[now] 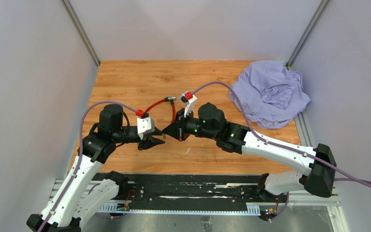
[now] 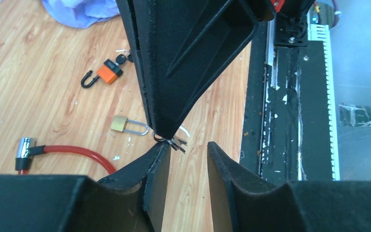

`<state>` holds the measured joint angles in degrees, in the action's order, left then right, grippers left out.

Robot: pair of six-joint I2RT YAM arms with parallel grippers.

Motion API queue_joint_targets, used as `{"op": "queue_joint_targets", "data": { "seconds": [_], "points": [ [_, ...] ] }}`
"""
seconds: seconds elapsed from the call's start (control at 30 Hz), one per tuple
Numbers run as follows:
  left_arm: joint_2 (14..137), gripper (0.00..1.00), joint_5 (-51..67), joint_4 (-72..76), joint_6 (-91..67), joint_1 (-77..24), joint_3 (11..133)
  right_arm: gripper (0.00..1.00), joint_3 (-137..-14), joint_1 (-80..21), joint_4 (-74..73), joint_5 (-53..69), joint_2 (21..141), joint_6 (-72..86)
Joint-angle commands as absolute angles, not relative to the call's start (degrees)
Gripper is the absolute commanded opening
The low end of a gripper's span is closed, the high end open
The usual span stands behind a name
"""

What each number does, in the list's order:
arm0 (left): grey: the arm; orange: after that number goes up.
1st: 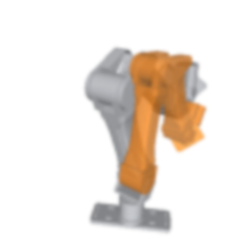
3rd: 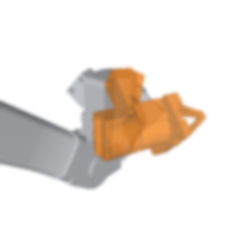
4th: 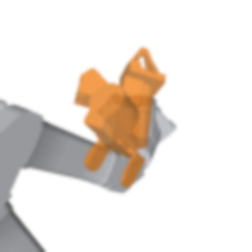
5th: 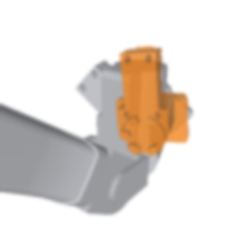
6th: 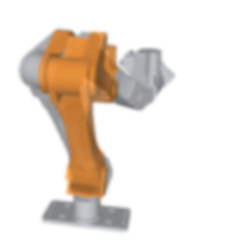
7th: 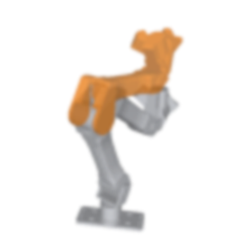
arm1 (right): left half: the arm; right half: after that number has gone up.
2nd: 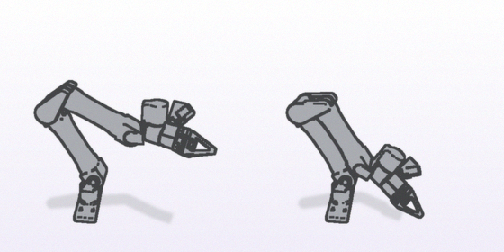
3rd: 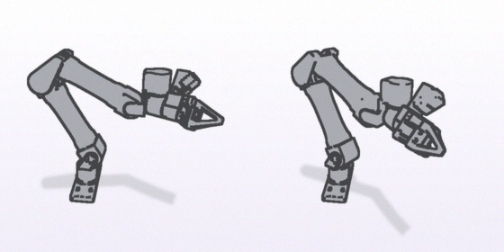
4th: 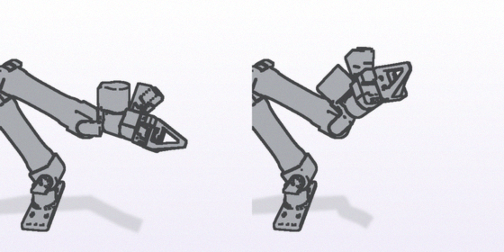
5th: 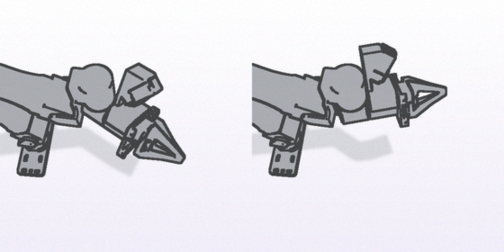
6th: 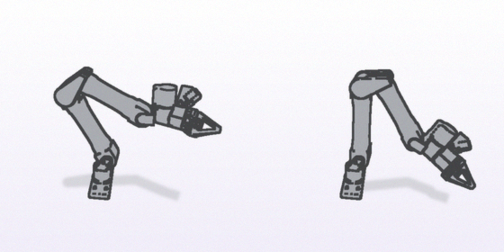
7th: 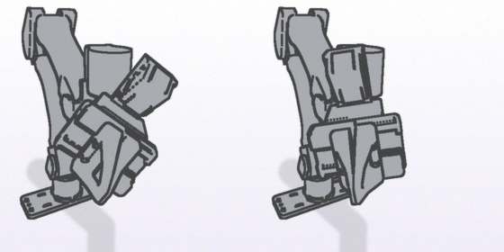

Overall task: Unlock with the key
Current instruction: Pick up the key from the center of the board.

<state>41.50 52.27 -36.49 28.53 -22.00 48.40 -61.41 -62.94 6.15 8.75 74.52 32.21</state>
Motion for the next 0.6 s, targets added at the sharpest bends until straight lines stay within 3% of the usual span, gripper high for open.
{"op": "queue_joint_targets", "data": {
  "seconds": [0.0, 0.1, 0.33, 0.57],
  "points": [
    [42.0, 0.39, 56.2, -36.3, 26.8, -22.6, 49.2, 0.0, -61.1, -64.3, 7.6, 7.6, 73.1, 32.7],
    [42.2, 0.36, 55.0, -36.3, 26.9, -22.6, 48.9, 0.01, -61.3, -64.4, 7.6, 7.6, 73.2, 32.6],
    [42.1, 0.17, 49.7, -35.1, 27.0, -22.6, 47.9, 0.01, -61.3, -64.4, 7.4, 7.5, 72.7, 32.5],
    [42.6, 0.16, 53.3, -29.5, 17.5, -22.6, 47.3, 0.01, -61.4, -64.6, 7.1, 7.4, 72.4, 32.1]
  ]
}}
